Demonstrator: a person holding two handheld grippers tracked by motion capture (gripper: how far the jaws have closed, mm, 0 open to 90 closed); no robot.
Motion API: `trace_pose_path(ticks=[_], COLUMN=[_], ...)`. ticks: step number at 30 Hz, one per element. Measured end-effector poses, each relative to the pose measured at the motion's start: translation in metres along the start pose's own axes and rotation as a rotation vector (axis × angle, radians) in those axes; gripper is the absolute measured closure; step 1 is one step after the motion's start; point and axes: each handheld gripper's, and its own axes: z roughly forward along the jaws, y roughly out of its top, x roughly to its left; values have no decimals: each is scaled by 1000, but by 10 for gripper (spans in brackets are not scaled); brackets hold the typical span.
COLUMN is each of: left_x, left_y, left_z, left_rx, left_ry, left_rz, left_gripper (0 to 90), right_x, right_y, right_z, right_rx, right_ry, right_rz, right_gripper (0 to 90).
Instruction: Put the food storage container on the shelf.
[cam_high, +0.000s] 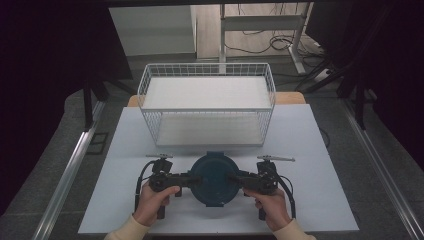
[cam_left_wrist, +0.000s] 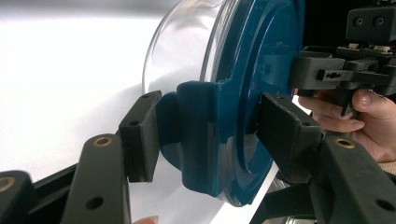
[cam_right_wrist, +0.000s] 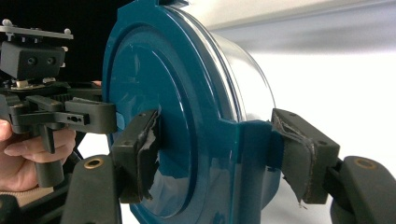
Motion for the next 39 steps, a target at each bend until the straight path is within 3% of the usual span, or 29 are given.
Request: trace_pose_path(ticks=[24,39], left_x=[-21,-29], left_y=[12,21], left_z=[-19,-29], left_rx=[-51,-75], left_ry=[-6,-1], left_rz=[82,106], left_gripper=[416,415], right_x=[26,36], right_y=[16,27], right_z=[-19,-24], right_rx=[-58,-67], right_ry=[-1,0], right_rz=[-124,-175], right_gripper=[354,354])
